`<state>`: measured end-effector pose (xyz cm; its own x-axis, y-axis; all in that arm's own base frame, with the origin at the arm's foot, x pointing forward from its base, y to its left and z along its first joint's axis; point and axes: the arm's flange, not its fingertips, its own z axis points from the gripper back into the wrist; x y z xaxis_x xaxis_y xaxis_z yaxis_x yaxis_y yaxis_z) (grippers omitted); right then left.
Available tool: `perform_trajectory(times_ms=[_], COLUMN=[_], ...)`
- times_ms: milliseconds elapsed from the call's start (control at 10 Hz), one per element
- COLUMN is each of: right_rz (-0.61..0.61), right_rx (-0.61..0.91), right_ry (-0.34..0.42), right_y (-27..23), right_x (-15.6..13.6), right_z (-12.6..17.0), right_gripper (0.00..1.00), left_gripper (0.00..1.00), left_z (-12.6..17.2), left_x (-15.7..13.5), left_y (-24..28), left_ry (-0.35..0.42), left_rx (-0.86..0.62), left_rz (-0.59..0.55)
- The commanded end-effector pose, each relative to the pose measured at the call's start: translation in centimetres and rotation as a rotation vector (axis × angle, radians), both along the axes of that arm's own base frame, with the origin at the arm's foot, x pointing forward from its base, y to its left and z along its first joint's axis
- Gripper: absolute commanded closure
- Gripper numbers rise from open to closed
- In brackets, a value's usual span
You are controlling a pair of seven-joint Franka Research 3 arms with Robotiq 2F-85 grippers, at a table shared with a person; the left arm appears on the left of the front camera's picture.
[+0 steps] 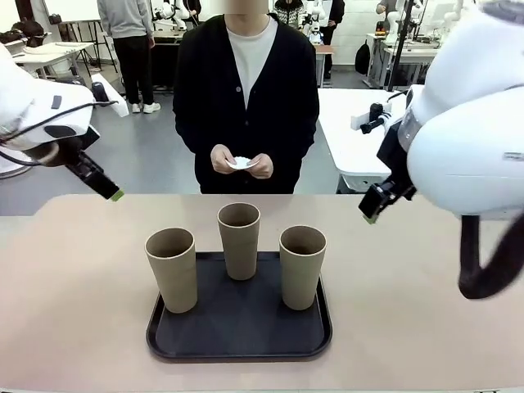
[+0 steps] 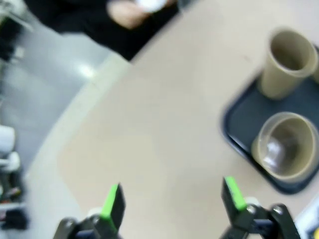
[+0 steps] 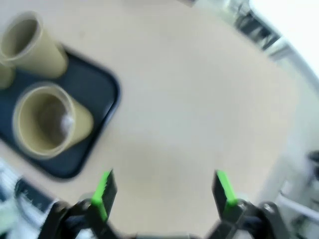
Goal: Place coasters on the table and set cups on them.
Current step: Pick up one Reusable plastic cup and place it on a coaster set by the human.
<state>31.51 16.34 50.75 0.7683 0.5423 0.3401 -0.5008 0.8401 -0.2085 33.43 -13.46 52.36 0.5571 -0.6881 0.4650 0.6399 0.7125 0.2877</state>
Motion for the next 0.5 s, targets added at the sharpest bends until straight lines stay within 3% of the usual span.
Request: perform_trajectory(times_ms=[0, 100, 200, 300, 400], right_rz=[-0.005, -0.014, -0.028, -0.023, -0.008], right_rx=[-0.12, -0.171, -0.147, -0.158, -0.143], right_ry=[0.046, 0.063, 0.069, 0.055, 0.081], right_y=[0.5, 0.7, 0.4, -0.6, 2.0], right_x=[-7.2, -9.4, -9.8, -8.4, -7.8], right_z=[-0.4, -1.1, -2.0, -3.3, 1.6], right_gripper=[0.0, 0.0, 0.0, 0.0, 0.0], left_gripper=[0.0, 0.0, 0.0, 0.0, 0.0], left_z=[-0.3, -0.6, -1.4, -2.7, 1.4], left_x=[-6.0, -7.6, -8.5, -8.4, -5.8], left_y=[2.0, 2.4, 2.6, 2.5, 0.6], left_ry=[0.147, 0.195, 0.248, 0.324, 0.213], left_rx=[-0.026, -0.03, -0.043, -0.079, -0.018], left_rz=[-0.016, -0.026, -0.012, 0.054, -0.024])
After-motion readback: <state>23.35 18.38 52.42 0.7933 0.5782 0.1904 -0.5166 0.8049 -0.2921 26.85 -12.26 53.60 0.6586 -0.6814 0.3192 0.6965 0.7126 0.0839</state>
